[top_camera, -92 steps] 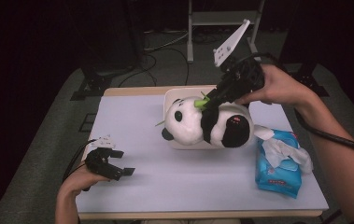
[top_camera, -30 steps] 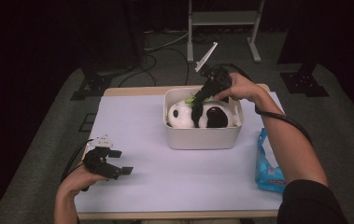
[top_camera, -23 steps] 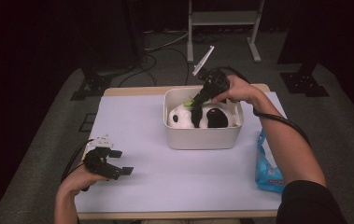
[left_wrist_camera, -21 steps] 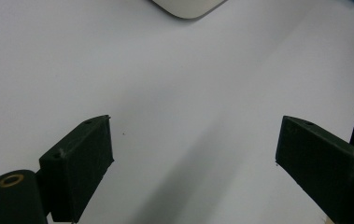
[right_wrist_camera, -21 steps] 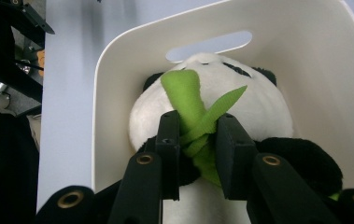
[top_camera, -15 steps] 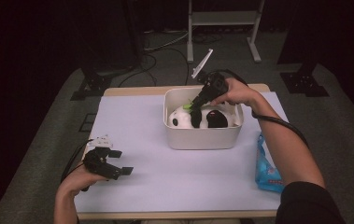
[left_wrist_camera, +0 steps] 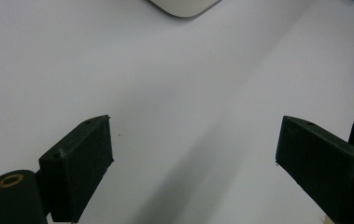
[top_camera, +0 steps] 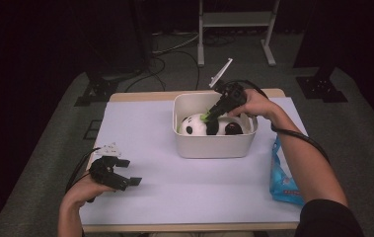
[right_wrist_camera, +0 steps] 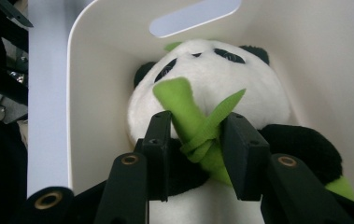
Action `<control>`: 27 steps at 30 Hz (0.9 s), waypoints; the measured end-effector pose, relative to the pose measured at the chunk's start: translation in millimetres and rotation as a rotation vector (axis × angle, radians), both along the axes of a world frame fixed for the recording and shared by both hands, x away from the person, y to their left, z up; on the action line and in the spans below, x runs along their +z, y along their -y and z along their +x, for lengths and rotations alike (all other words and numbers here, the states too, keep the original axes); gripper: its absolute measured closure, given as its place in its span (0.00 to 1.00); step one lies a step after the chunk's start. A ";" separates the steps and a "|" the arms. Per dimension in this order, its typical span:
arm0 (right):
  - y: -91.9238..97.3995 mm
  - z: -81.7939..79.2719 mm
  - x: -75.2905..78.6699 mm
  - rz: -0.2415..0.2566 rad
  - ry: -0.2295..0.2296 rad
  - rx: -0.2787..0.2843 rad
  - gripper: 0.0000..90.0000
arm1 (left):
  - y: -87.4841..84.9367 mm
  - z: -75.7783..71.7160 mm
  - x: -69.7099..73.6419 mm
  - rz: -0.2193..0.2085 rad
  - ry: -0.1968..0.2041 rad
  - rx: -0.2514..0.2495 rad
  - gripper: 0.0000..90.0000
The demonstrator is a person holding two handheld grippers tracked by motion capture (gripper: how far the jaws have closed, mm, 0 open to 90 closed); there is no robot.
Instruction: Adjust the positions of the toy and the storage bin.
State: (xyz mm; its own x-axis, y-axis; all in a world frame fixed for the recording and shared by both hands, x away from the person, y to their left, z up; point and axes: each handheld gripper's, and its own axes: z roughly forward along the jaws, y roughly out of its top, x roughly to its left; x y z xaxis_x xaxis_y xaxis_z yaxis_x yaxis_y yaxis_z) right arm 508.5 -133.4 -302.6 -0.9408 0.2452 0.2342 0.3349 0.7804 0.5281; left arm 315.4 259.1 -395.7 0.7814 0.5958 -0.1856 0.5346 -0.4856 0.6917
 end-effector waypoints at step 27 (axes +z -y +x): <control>65.7 -32.5 18.1 0.090 0.027 -0.108 0.59 | 7.0 1.7 -0.1 0.014 0.005 -0.020 0.11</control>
State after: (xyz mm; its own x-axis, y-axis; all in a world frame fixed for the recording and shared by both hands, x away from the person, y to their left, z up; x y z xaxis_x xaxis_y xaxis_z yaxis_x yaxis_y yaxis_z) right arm 476.0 -199.1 -284.5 -0.9163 0.3245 0.2350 0.3991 0.6897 0.6042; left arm 317.1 252.2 -395.8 0.7939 0.5827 -0.1735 0.5213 -0.5055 0.6876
